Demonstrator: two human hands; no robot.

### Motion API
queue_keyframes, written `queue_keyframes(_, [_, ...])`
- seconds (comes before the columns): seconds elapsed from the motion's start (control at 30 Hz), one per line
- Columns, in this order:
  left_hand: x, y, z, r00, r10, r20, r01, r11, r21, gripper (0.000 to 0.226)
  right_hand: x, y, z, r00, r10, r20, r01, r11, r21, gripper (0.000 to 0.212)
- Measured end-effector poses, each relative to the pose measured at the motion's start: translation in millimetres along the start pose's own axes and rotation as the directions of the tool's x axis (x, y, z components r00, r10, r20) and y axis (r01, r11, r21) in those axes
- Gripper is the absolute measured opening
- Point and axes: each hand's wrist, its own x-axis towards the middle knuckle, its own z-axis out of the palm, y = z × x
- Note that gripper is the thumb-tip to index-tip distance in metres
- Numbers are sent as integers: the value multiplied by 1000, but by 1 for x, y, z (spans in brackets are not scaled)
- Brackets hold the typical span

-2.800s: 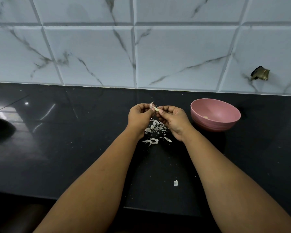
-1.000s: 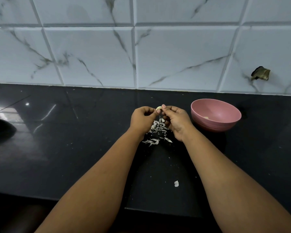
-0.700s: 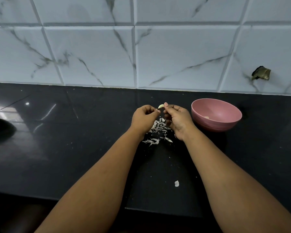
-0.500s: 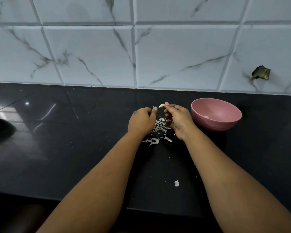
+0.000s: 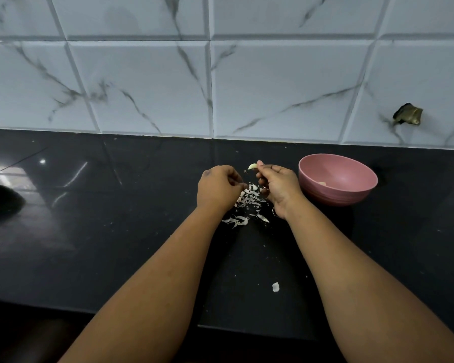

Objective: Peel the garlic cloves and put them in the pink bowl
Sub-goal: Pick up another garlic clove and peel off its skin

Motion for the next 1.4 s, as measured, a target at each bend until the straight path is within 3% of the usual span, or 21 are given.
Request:
queue_keyframes(0.03, [-1, 2, 0, 1000, 8, 4, -8, 1000, 12, 6, 0, 0, 0, 1000, -1, 0, 1, 1000, -1, 18])
queue_keyframes(0.17, [-2, 5, 1, 999, -28, 40, 28, 999, 16, 45, 1, 0, 1, 1000, -4, 0, 4, 1000, -4, 18])
queue_keyframes(0.23, [-1, 4, 0, 998, -36, 42, 35, 999, 28, 53, 1, 0, 1, 1000, -5, -1, 5, 1000, 2, 19])
queue_keyframes(0.3, [-2, 3, -1, 1000, -25, 9, 25, 998, 60, 49, 1, 0, 1, 1000, -7, -2, 7, 1000, 6, 19])
queue_keyframes(0.4, [-2, 2, -3, 998, -45, -48, 44, 999, -29, 18, 0, 0, 1, 1000, -9, 1, 9, 1000, 8, 19])
queue_keyframes(0.6, [0, 1, 0, 997, -83, -7, 82, 988, -132, 8, -1, -1, 1, 1000, -4, 4, 4, 1000, 0, 19])
queue_keyframes(0.77, [0, 3, 4, 1000, -16, 13, 18, 994, -105, 35, 1, 0, 1, 1000, -1, 2, 1, 1000, 6, 19])
queue_keyframes(0.87, [-4, 8, 6, 1000, 6, 17, -1, 973, -232, 31, 1, 2, 0, 1000, -10, 30, 10, 1000, 5, 18])
queue_keyframes(0.97, [-5, 10, 6, 998, -62, 18, 64, 900, -430, 21, 3, 4, 0, 999, -19, 49, 19, 1000, -11, 19])
queue_keyframes(1.07, [-5, 11, 3, 992, -126, 21, 119, 857, -501, 8, 2, 4, 1, 998, -22, 51, 23, 999, -26, 19])
queue_keyframes(1.23, [-2, 10, 5, 988, -144, 50, 150, 861, -486, 9, 1, 5, 0, 994, -28, 108, 33, 998, -46, 15])
queue_keyframes(1.33, [1, 8, 6, 990, -107, 88, 134, 899, -417, 18, 2, 8, 1, 985, -140, 103, 152, 981, -120, 6])
queue_keyframes(1.4, [3, 5, 6, 994, -64, 88, 89, 944, -318, 17, 3, 10, -1, 967, -236, 94, 248, 956, -155, 13])
